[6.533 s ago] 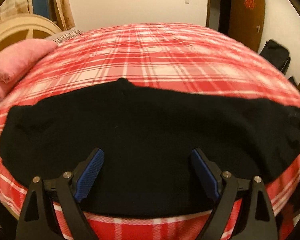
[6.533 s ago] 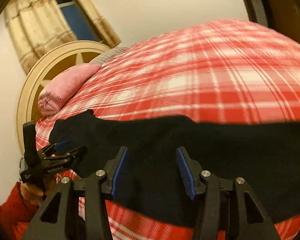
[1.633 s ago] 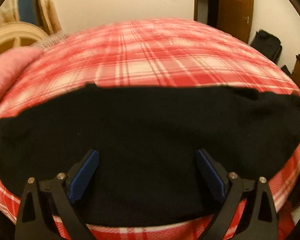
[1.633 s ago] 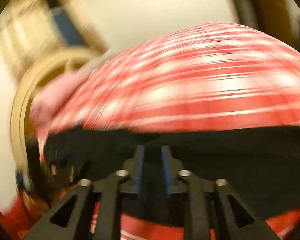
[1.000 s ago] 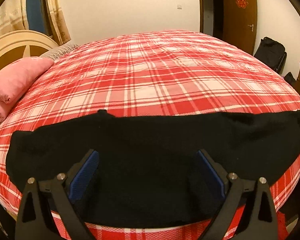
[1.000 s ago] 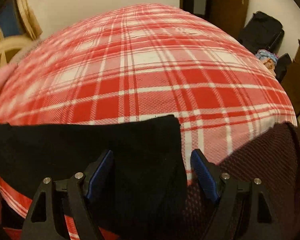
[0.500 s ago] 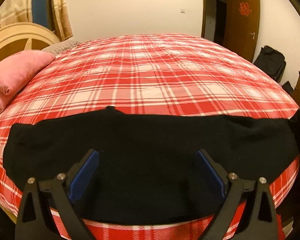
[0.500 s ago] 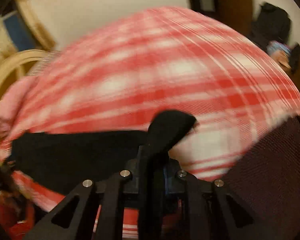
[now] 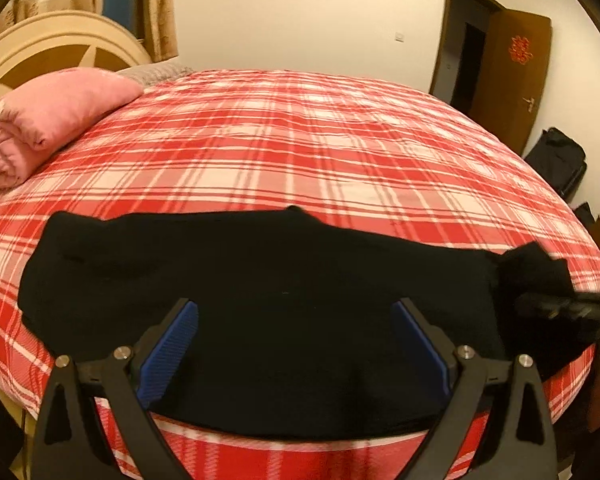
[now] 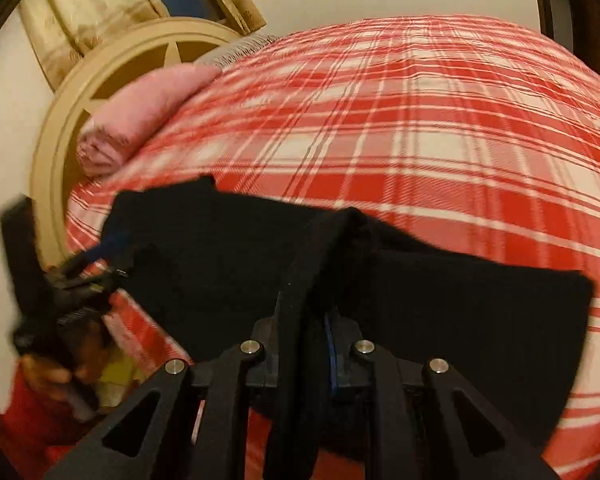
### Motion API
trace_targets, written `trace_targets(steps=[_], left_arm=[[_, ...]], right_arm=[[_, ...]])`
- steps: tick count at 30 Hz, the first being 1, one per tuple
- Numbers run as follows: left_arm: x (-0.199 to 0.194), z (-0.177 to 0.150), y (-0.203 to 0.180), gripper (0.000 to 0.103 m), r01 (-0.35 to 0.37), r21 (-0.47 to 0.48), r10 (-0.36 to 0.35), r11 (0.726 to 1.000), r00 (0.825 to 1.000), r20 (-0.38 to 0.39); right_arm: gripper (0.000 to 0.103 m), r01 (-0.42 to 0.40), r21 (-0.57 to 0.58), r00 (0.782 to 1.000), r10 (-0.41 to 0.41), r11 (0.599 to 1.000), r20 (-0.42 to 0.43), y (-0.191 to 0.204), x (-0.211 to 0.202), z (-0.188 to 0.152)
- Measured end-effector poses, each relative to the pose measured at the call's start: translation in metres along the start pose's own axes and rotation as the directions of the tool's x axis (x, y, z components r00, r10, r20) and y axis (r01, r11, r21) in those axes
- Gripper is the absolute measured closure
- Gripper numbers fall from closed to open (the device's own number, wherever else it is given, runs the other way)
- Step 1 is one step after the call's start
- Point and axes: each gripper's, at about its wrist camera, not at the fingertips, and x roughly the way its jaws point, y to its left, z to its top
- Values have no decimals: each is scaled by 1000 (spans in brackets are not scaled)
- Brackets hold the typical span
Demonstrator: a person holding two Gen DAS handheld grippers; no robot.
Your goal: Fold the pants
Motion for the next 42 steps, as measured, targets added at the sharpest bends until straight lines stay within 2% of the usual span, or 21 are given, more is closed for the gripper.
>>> trace_targets(steps=[2, 6, 7, 9, 11, 12, 14, 15, 16, 18, 21, 22, 24, 27, 29, 30, 31, 35, 39, 41, 42], left_arm=[[4, -1, 6, 4, -3, -14, 3, 1000, 1000, -11], [12, -2, 8, 4, 0, -15, 0, 1000, 1000, -27], [13, -3, 7, 4, 2, -14, -2, 1000, 1000, -30], [15, -3, 5, 4, 9, -9, -9, 1000, 999, -36], [16, -4, 3, 4, 7, 5, -7, 1000, 999, -37], [16, -4, 3, 4, 4, 13, -3, 1000, 999, -36], [16, -4, 4, 4, 0, 20, 1, 1000, 999, -35], [18, -3, 4, 4, 3, 17, -2, 1000, 999, -38], [19, -3, 4, 4, 7, 12, -6, 1000, 999, -41], [22, -2, 3, 4, 17, 7, -17, 1000, 999, -49], [24, -2, -5, 4, 22, 31, -20, 999, 998, -53], [24, -1, -9, 4, 24, 43, -21, 999, 998, -51], [22, 0, -13, 4, 27, 55, -25, 998, 999, -46], [18, 5, -19, 4, 40, 64, -38, 997, 999, -36], [16, 9, -27, 4, 58, 77, -56, 995, 998, -25], [15, 11, -32, 4, 69, 84, -68, 994, 998, -20], [15, 12, -38, 4, 84, 93, -83, 992, 996, -16], [20, 11, -64, 4, 134, 140, -131, 981, 991, -27], [32, 4, -96, 4, 157, 197, -149, 968, 987, -55], [38, 1, -104, 4, 148, 205, -134, 967, 988, -78], [40, 0, -106, 4, 143, 209, -128, 967, 988, -87]], right_arm=[[81, 16, 8, 1000, -16, 1000, 27, 5, 6, -3], [36, -38, -8, 996, 39, 999, 80, 16, 7, -5], [34, -44, -23, 995, 46, 999, 89, 21, 6, -5], [34, -86, -42, 986, 91, 995, 141, 28, -6, -2], [35, -154, -51, 958, 162, 987, 236, 26, -31, 0], [37, -157, -52, 949, 165, 986, 270, 21, -43, 1], [59, -109, -30, 957, 113, 994, 267, 11, -48, 4], [73, -93, -15, 965, 94, 996, 246, 5, -45, 3], [78, -81, 1, 974, 79, 997, 215, -1, -38, 0], [78, -93, 13, 981, 89, 996, 173, -1, -25, -7], [78, -181, 6, 978, 179, 983, 104, 10, 5, -17], [78, -164, -18, 983, 165, 986, 76, 18, 20, -20], [78, -126, -52, 984, 132, 991, 116, 24, 24, -23], [78, -159, -31, 982, 161, 987, 96, 19, 19, -15], [78, -169, 23, 971, 163, 985, 173, 0, -5, -10], [78, -147, 39, 967, 136, 988, 216, -9, -20, -9], [78, -79, 62, 965, 61, 995, 255, -24, -37, -8], [78, 151, 162, 947, -190, 975, 260, -75, -65, -14], [78, 263, 228, 938, -303, 938, 166, -116, -46, -20], [78, 231, 257, 935, -287, 938, 209, -121, -43, -24], [78, 249, 256, 928, -306, 934, 213, -119, -40, -23]])
